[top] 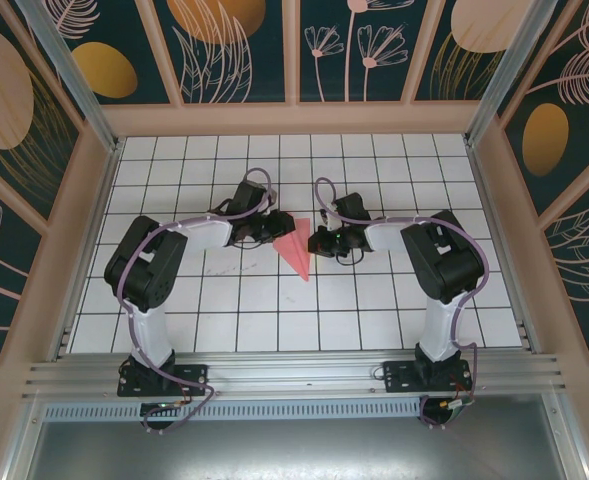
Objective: Fold a paper plane with a square sheet of paper (fold left side to right side)
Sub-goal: Fourth fold the wing at the center of the table.
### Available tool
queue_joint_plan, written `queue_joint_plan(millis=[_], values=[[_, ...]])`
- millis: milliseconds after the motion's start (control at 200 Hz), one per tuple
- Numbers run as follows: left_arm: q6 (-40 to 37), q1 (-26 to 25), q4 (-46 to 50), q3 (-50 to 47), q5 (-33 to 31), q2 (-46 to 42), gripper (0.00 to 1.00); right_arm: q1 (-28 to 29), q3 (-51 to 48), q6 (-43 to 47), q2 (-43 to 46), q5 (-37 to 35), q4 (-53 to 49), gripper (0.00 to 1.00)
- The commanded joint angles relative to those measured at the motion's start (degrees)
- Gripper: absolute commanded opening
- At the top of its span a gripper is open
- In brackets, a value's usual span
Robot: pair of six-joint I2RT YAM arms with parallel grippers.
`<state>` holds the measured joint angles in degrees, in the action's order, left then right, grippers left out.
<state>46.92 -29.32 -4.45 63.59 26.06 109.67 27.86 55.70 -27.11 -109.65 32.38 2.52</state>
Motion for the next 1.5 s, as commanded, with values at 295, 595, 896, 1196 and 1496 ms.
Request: queue_joint_plan(millis=[295,595,896,1196,1496], values=[[-0.06,-1.40,-0.74,8.23,7.18,8.06,0.20,1.06,1.12,1.36,-4.14,-3.64,-5.79,0.00],[-1.88,-1.37,2.64,8.31,4.21,10.15,0.20,1.15,1.87,2.04,-4.20,-4.15,-7.48,0.00],[-2.91,-1.43,4.27,7.05,1.25,10.11,0.20,1.15,2.12,2.99,-4.51,-4.68,-9.16,0.00],[-3.14,-1.42,4.23,5.36,0.20,10.65,0.20,1.15,2.22,3.12,-4.31,-4.14,-8.86,0.00],[-2.93,-1.39,3.22,1.93,-0.97,10.64,0.19,0.63,3.16,2.02,-0.57,-0.83,-4.24,0.03]])
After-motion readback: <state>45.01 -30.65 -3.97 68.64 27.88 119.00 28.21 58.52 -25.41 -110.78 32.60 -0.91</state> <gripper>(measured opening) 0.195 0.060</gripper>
